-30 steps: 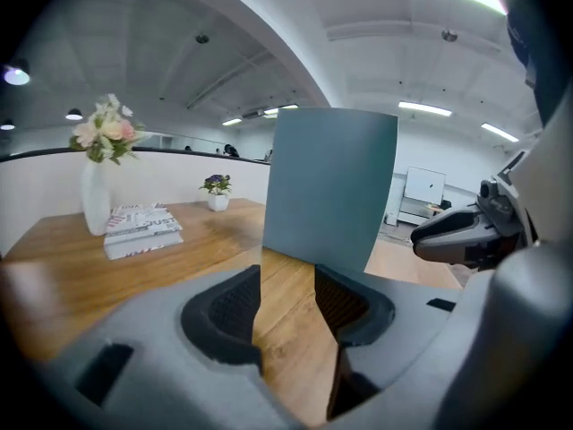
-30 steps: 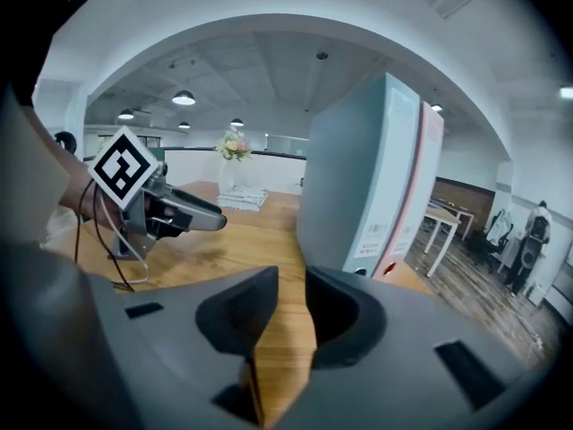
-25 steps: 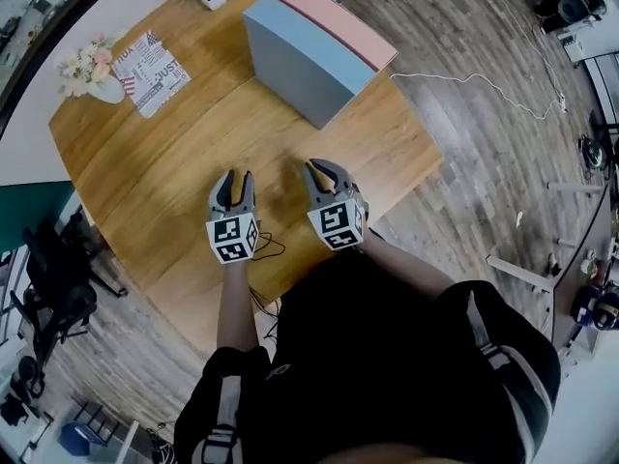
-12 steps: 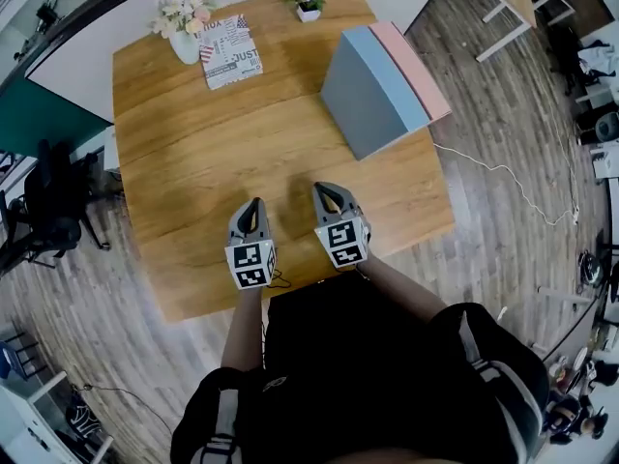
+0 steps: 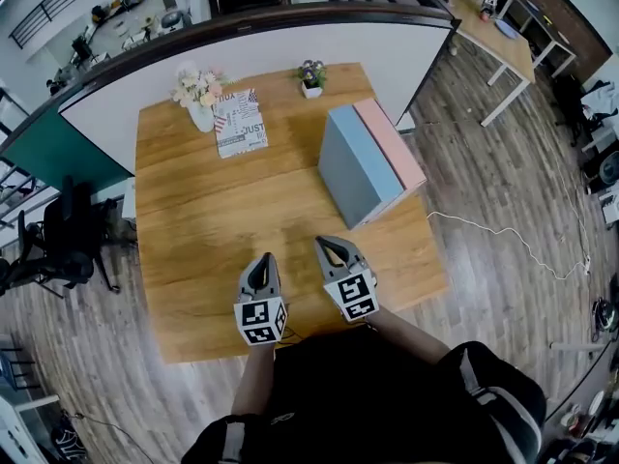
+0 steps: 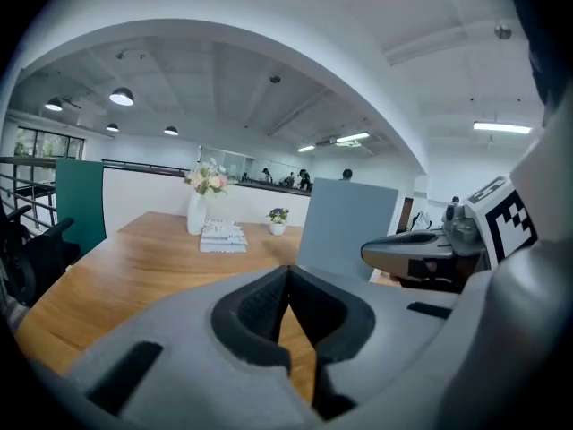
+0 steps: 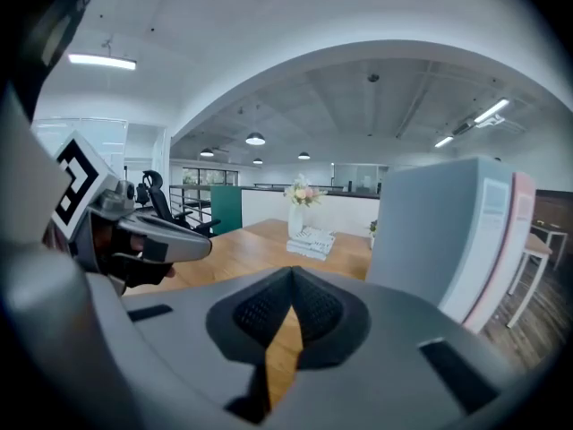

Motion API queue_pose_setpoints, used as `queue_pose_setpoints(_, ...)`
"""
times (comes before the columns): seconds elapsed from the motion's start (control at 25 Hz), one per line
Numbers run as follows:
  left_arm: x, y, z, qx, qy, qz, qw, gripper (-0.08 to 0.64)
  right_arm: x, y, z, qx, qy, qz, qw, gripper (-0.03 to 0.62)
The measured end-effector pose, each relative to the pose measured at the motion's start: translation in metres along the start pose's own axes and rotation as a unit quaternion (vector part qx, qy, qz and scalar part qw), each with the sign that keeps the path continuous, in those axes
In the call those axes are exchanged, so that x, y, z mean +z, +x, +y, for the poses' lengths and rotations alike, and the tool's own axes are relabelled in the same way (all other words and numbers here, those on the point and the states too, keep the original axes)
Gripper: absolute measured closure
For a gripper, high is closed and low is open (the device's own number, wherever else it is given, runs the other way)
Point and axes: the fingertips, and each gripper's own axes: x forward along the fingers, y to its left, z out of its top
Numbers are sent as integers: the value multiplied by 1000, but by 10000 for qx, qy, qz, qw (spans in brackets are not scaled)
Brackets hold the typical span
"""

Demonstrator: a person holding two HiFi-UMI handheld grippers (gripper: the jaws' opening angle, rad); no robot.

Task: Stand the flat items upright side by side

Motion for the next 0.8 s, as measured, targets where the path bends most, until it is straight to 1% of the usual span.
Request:
queue_pose_setpoints(0.16, 47, 3, -29, -102, 214, -312, 9992, 552, 44, -24, -19, -95, -45, -432, 9990, 588)
queue_pose_setpoints(0.32, 93, 1, -48, -258, 295, -694, 9968, 553, 89, -52, -32, -135, -44, -910, 9958, 588)
queue_pose_setpoints(0.44, 129, -2, -56, -292, 499, -1055, 9927, 554, 118, -69, -45, -240, -16, -1252, 9918, 588)
queue_pose_setpoints(0.56, 161, -7, -60, -236, 691, -1404, 9874, 553, 136, -84, -61, -414, 37, -1465, 9883, 588)
queue_pose_setpoints(0.68, 170, -11, -59, -110, 707, -1554, 9853, 554, 140, -96, -70, -524, -28, -1519, 9870, 588)
queue_pose_setpoints(0.8, 165, -5, -62, -90, 706, -1490, 9863, 554, 136, -105, -78, -641, -8, -1506, 9865, 588)
